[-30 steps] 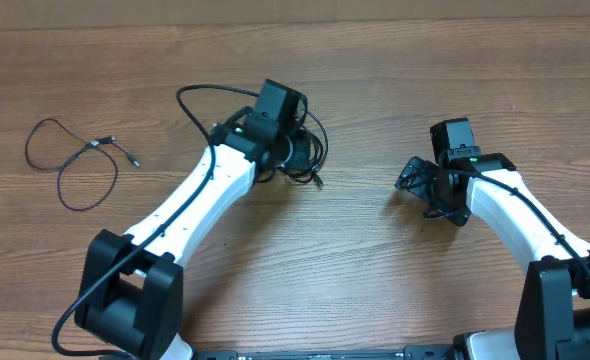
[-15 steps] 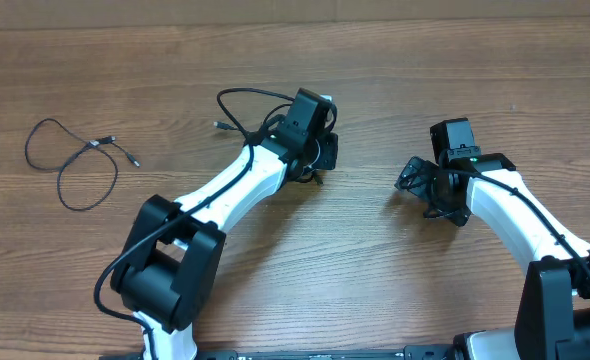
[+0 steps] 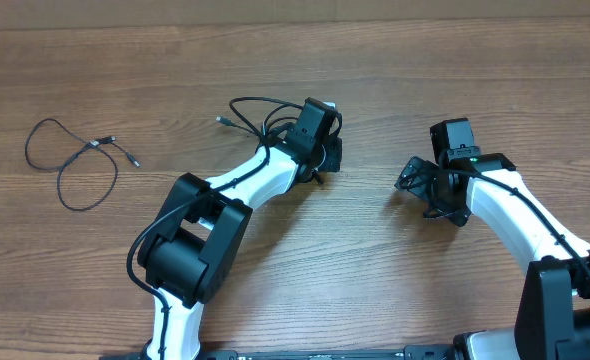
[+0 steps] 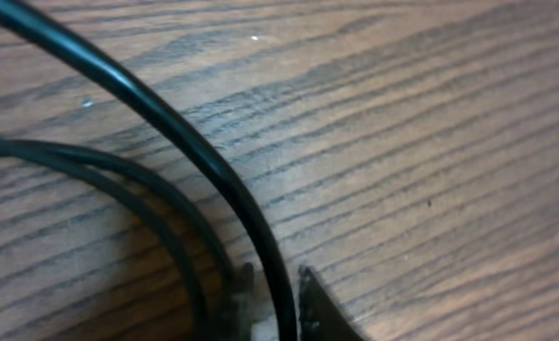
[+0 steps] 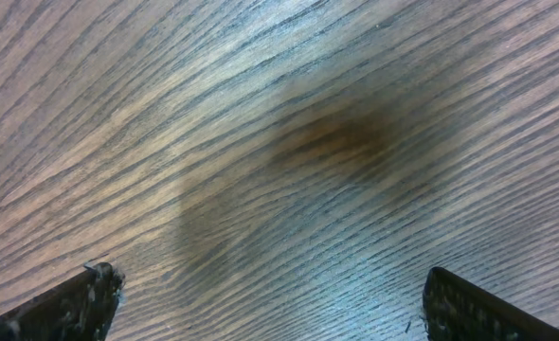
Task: Untangle cables
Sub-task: 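Lift and shake the grasped strand with the left gripper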
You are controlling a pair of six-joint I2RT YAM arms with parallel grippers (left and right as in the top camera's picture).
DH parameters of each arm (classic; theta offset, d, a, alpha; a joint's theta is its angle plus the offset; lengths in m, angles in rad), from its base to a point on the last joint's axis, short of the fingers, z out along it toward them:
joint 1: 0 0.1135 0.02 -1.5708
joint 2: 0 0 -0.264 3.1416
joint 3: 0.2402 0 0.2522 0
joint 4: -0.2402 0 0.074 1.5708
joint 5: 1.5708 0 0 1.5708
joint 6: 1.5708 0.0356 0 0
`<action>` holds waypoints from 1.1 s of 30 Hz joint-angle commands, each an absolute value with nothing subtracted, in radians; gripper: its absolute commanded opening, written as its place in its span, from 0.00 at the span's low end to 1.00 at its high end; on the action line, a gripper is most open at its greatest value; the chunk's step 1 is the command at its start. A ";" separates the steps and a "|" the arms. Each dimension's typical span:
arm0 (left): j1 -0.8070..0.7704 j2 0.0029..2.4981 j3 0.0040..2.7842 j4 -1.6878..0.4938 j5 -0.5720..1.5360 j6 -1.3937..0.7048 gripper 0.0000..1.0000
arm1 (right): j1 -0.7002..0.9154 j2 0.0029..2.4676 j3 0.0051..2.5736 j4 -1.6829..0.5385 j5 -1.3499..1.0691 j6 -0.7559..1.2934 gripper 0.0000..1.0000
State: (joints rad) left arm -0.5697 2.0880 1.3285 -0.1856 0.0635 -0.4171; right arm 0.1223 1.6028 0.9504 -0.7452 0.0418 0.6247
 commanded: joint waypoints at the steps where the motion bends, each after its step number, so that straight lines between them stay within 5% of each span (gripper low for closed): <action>1: -0.574 2.090 1.338 -0.161 0.045 -0.419 0.04 | 0.120 1.594 0.952 -0.741 0.055 0.620 1.00; 5: -0.572 2.027 1.338 -0.171 0.120 -0.418 0.04 | 0.120 1.594 0.952 -0.741 0.055 0.619 1.00; 16: -0.427 1.916 1.338 -0.191 0.839 -0.238 0.04 | 0.120 1.594 0.952 -0.741 0.055 0.620 1.00; 22: -0.369 1.917 1.337 -0.462 0.809 -0.056 0.04 | 0.120 1.594 0.952 -0.741 0.055 0.620 1.00; 33: -0.363 1.917 1.337 -0.712 0.371 -0.038 0.04 | 0.120 1.594 0.952 -0.741 0.055 0.619 1.00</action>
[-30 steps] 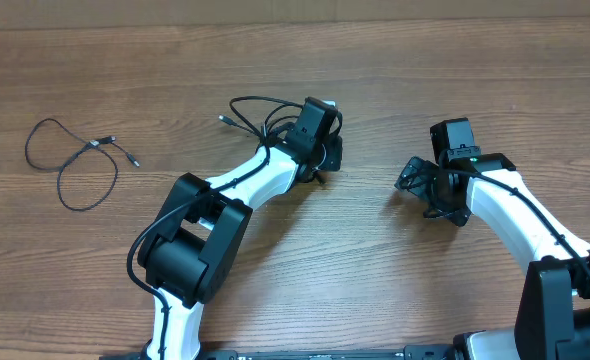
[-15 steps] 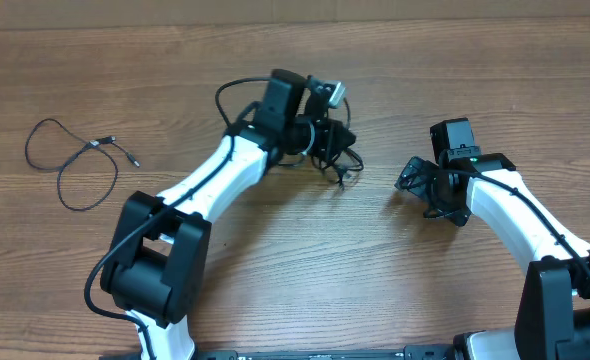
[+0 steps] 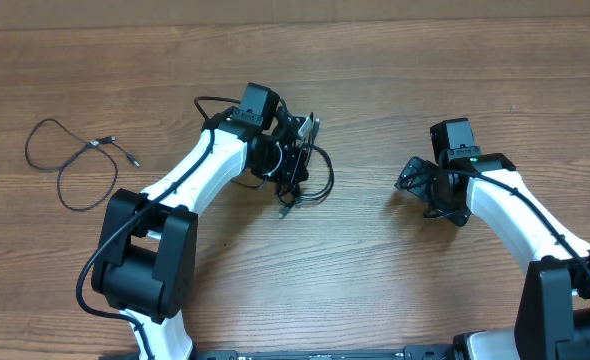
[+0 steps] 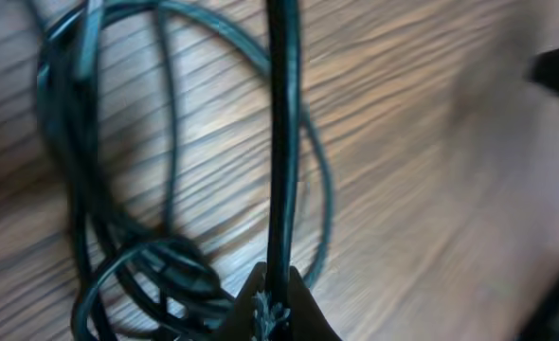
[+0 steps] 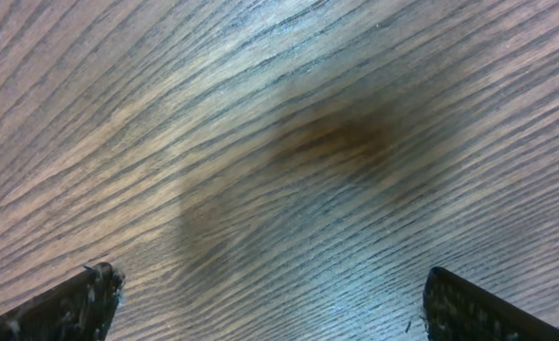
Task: Untangle cables
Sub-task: 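Lift and shake the grasped strand with the left gripper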
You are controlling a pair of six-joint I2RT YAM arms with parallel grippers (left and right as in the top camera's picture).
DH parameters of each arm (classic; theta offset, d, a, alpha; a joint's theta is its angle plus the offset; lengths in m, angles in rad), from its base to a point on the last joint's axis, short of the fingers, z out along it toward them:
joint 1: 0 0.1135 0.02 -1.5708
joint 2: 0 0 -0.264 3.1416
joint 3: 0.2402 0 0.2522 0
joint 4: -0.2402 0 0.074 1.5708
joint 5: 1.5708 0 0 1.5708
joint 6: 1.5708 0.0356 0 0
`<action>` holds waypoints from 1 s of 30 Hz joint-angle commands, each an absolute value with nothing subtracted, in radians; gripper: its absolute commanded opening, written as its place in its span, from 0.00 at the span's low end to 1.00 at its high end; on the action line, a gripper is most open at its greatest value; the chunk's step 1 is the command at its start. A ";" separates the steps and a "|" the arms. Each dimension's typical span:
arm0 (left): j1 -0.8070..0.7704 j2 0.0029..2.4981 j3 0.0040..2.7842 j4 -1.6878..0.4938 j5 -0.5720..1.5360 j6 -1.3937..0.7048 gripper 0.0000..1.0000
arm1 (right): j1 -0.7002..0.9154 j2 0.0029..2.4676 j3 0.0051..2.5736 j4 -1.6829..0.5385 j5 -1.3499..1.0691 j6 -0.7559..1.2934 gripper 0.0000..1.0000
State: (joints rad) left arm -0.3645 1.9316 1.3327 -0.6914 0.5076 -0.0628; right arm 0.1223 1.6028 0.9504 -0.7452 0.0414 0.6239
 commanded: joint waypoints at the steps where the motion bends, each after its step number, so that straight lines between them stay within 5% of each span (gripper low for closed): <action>1: -0.363 1.917 1.337 -0.718 0.364 -0.038 0.04 | 0.120 1.594 0.952 -0.741 0.055 0.619 1.00; 30: -0.367 1.924 1.223 -0.690 0.103 -0.037 0.20 | 0.120 1.594 0.952 -0.741 0.055 0.620 1.00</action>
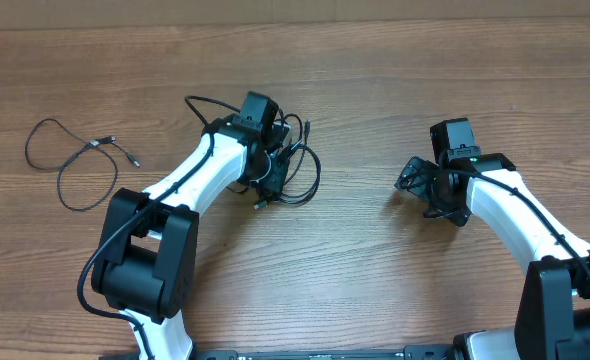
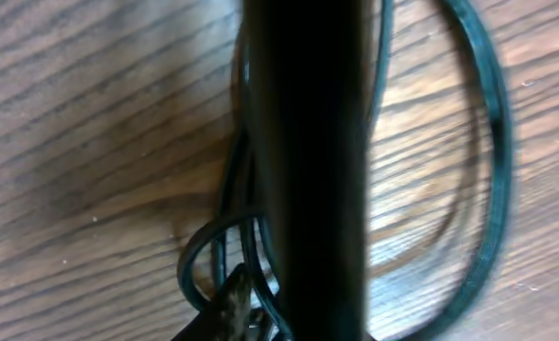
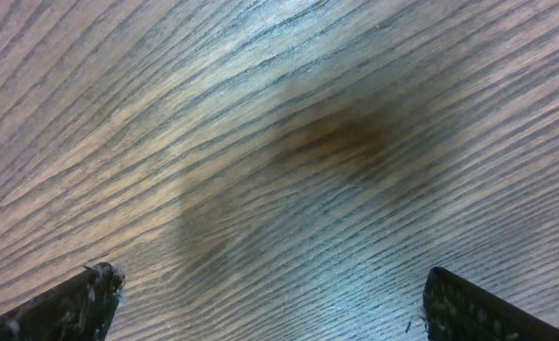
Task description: Untangle cables
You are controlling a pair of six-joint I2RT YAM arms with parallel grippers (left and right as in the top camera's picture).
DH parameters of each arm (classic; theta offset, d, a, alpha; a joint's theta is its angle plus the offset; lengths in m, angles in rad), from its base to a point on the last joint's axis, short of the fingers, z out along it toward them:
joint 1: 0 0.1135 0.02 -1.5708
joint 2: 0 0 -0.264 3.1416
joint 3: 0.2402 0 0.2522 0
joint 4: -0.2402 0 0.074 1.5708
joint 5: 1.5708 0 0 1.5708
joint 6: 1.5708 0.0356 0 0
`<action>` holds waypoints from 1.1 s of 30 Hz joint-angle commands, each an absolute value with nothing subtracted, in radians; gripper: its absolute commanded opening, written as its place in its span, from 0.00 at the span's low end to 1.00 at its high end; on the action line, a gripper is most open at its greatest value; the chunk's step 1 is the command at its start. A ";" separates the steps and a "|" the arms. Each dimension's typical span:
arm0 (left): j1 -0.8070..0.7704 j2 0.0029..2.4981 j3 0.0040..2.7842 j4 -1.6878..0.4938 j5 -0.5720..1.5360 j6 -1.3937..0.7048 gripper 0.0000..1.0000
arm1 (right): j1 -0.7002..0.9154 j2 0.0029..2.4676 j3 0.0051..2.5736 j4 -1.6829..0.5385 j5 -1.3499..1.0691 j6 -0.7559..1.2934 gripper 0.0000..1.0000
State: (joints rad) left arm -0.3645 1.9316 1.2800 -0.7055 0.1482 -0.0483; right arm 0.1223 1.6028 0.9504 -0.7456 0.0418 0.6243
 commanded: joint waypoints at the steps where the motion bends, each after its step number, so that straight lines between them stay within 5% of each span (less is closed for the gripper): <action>1: -0.367 1.924 1.216 -0.690 0.090 -0.037 0.20 | 0.120 1.594 0.952 -0.741 0.055 0.620 1.00; 7: -0.367 1.924 1.206 -0.727 -0.006 -0.038 0.16 | 0.120 1.594 0.952 -0.741 0.055 0.620 1.00; 10: -0.367 1.924 1.206 -0.715 0.046 -0.039 0.05 | 0.120 1.594 0.952 -0.741 0.055 0.620 1.00; 21: -0.367 1.924 1.206 -0.705 0.263 0.009 0.05 | 0.120 1.594 0.952 -0.741 0.055 0.620 1.00; 23: -0.364 1.923 1.209 -0.712 0.263 0.009 0.12 | 0.120 1.594 0.952 -0.741 0.055 0.620 1.00; 25: -0.360 1.915 1.239 -0.746 0.263 0.020 0.45 | 0.120 1.594 0.952 -0.740 0.055 0.619 1.00; 33: -0.353 1.813 1.464 -0.903 0.177 0.019 0.94 | 0.120 1.594 0.952 -0.685 0.047 0.620 1.00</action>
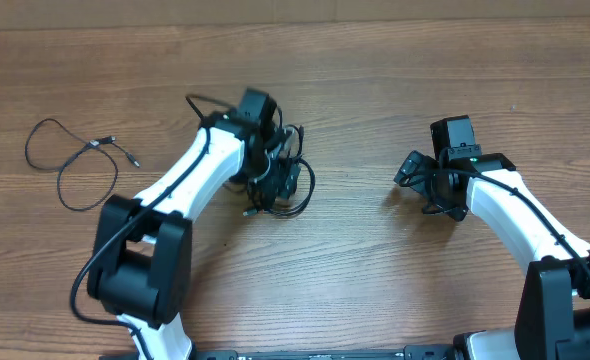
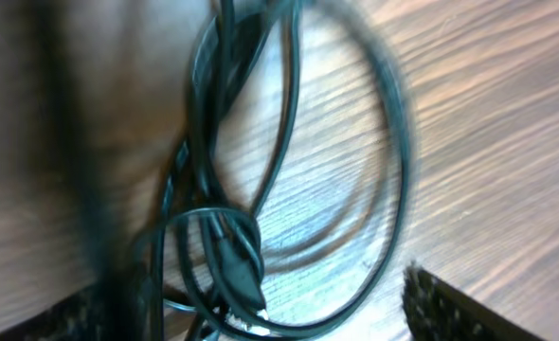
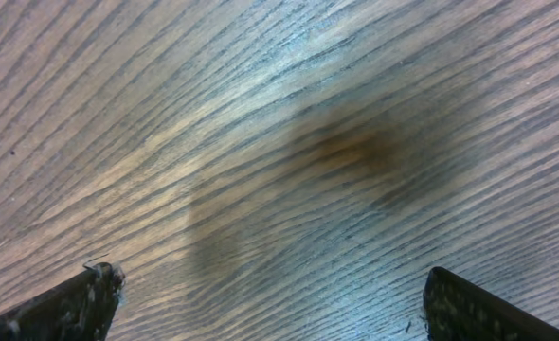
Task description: Untangle cables
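Observation:
A tangled bundle of black cable [image 1: 293, 192] lies on the wooden table just left of centre, one end trailing up-left. My left gripper [image 1: 278, 168] hovers right over it, open. In the left wrist view its fingers stand wide apart with the knotted loops [image 2: 227, 242] on the wood between them, nothing pinched. A separate thin black cable [image 1: 72, 160] lies loose at the far left. My right gripper [image 1: 415, 178] is open low over bare wood at the right, and the right wrist view shows only wood grain between its fingertips [image 3: 464, 308].
The wooden table [image 1: 375, 270] runs across the whole view. The left arm's white links [image 1: 190, 180] slant from the front edge up to the bundle. The right arm [image 1: 515, 215] comes in from the front right corner.
My left gripper was shut on a strand of the bundle and is now open, with the bundle resting on the table beneath it. The right gripper has shifted very slightly.
At first my left gripper was closing round a cable strand at the right side of the tangle. Then it was shut on the strand, farther left, with the bundle hanging below it. It stayed shut a little lower, and now the bundle is let go. The right arm barely moved.

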You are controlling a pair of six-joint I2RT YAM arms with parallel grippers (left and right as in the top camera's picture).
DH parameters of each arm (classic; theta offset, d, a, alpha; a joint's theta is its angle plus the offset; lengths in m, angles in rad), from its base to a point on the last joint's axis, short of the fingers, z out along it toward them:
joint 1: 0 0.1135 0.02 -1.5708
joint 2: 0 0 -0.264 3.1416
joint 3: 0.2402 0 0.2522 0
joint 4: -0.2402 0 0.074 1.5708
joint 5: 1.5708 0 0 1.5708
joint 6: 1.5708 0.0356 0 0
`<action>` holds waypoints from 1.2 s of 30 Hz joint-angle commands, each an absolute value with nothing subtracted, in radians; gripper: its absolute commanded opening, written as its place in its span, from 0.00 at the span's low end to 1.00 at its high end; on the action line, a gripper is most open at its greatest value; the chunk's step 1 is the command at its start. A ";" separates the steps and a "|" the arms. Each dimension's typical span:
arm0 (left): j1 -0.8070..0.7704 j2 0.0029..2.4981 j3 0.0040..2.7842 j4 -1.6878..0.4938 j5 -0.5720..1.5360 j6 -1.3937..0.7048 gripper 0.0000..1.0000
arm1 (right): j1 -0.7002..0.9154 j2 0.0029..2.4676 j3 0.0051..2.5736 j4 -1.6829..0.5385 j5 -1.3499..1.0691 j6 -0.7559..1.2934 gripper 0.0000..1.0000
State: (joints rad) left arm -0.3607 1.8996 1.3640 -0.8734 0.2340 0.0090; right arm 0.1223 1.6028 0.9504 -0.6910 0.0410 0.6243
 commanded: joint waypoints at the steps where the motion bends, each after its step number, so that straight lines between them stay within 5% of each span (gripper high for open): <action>1: -0.353 1.802 1.480 -0.916 0.160 0.019 1.00 | 0.120 1.594 0.952 -0.685 0.047 0.620 1.00; 4: -0.354 1.773 1.509 -0.952 0.120 0.019 1.00 | 0.120 1.594 0.952 -0.685 0.047 0.620 1.00; 7: -0.358 1.756 1.509 -1.000 0.144 0.020 0.75 | 0.120 1.594 0.952 -0.685 0.047 0.620 1.00; 10: -0.380 1.758 1.508 -1.061 0.189 0.060 0.36 | 0.120 1.594 0.952 -0.685 0.047 0.620 1.00; 13: -0.424 1.758 1.507 -1.104 0.209 0.117 0.22 | 0.120 1.594 0.952 -0.685 0.047 0.620 1.00; 36: -0.505 1.763 1.161 -0.618 0.150 0.119 0.45 | 0.120 1.594 0.952 -0.685 0.047 0.620 1.00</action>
State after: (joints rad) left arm -0.4980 1.7649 1.2076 -0.6647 0.1783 0.1081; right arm 0.1223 1.6028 0.9504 -0.6914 0.0410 0.6243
